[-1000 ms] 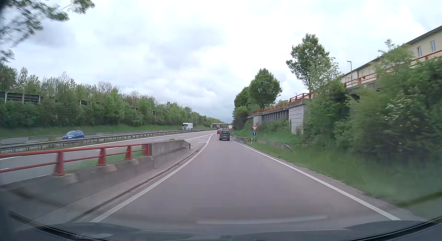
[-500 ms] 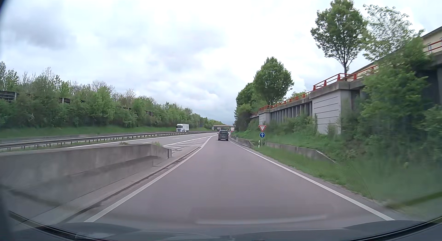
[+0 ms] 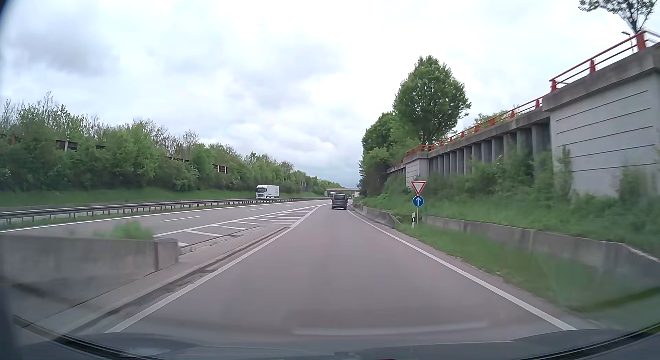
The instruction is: Follow the waypoints while adhering to traffic rules and regulations
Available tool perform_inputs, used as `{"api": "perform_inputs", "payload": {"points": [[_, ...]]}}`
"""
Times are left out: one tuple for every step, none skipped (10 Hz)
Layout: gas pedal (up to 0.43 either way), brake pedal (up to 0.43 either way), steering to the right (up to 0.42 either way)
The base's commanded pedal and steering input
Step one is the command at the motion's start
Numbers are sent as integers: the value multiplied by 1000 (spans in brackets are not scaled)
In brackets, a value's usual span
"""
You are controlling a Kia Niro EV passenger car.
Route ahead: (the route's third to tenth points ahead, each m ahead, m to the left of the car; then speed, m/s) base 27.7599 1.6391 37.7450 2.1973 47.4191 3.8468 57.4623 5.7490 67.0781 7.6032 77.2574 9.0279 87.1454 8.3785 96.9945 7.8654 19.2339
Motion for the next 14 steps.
{"api": "perform_inputs", "payload": {"points": [[299,12,-13],[299,12,-14],[299,12,-16],[299,12,-16],[299,12,-16],[299,12,-16],[287,12,-15],[287,12,-15],[287,12,-13],[287,12,-11],[287,12,-8],[287,12,-7],[287,12,-6],[287,12,-6]]}}
